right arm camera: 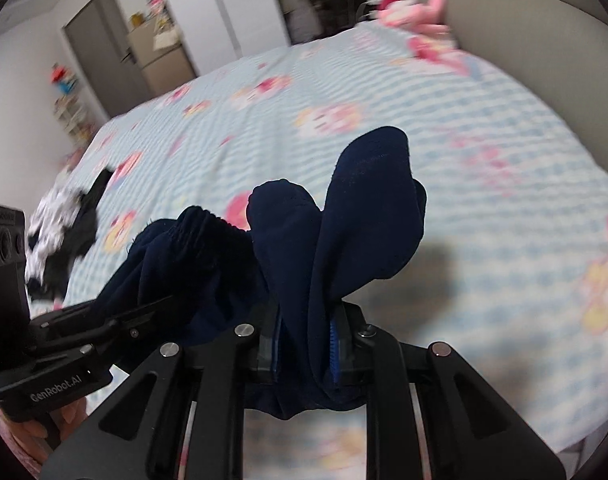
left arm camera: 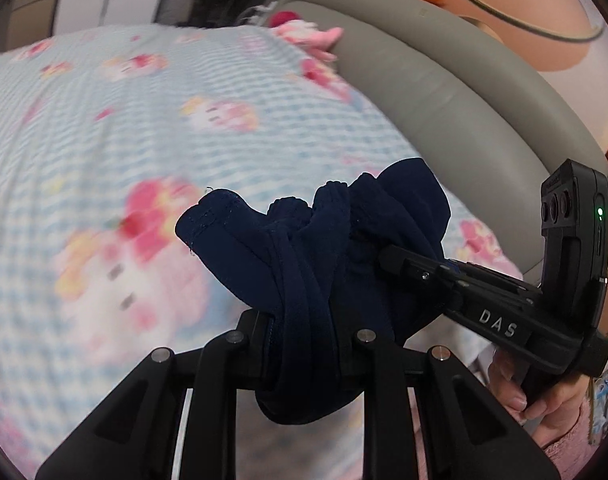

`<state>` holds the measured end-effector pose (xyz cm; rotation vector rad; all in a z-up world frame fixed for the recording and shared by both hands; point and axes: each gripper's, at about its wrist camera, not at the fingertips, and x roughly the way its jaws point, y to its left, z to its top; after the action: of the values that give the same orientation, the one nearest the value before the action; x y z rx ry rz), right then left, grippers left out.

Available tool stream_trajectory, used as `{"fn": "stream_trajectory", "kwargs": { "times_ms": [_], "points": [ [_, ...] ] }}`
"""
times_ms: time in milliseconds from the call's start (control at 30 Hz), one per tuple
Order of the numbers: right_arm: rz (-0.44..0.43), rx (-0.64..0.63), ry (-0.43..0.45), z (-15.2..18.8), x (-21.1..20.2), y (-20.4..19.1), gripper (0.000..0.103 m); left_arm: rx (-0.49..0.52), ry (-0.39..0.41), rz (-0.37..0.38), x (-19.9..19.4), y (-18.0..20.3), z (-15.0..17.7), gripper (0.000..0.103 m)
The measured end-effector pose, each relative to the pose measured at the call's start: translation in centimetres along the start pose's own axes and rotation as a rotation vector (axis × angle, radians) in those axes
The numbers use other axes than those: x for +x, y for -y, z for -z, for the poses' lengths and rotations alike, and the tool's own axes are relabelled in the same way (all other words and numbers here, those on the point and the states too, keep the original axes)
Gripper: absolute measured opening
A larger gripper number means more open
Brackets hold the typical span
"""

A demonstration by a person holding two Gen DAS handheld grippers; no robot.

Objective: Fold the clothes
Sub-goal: 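Grasp the folded navy bundle with the left tool and lift it, then carry the bundle across the quilt and release it with the left tool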

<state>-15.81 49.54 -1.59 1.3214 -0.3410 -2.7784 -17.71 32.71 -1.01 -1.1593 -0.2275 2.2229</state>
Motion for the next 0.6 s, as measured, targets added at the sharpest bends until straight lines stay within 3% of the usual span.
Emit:
{"fn": "stream_trajectory", "kwargs": {
  "times_ms": [133,300,467,567,600],
  "points": [
    [0.057,0.028,0.04,-4.0,-0.7,5.4,0.017,0.011,0.002,0.047,4.5,3.5,-4.5,0.021],
    [0.094,0.042,0.086,-8.2,-0.5,10.5,0.017,0.024,0.056,0.061,8.9,6.4,-7.6,0.021],
    [0.15,0.048,0.069,-9.6,3.5,15.0,0.02,-0.071,0.033,0.061,15.6,5.3,-7.6,0.022],
    [0.171,0.074,-0.007,-8.7,7.7,17.1,0.02,-0.138,-0.036,0.035,19.2,3.3,-6.4,0.025],
    [0.193,0.076,-0.04,-8.2,9.1,17.7,0.025,-0.16,-0.06,0.032,19.9,2.6,-5.9,0.029]
  ]
}}
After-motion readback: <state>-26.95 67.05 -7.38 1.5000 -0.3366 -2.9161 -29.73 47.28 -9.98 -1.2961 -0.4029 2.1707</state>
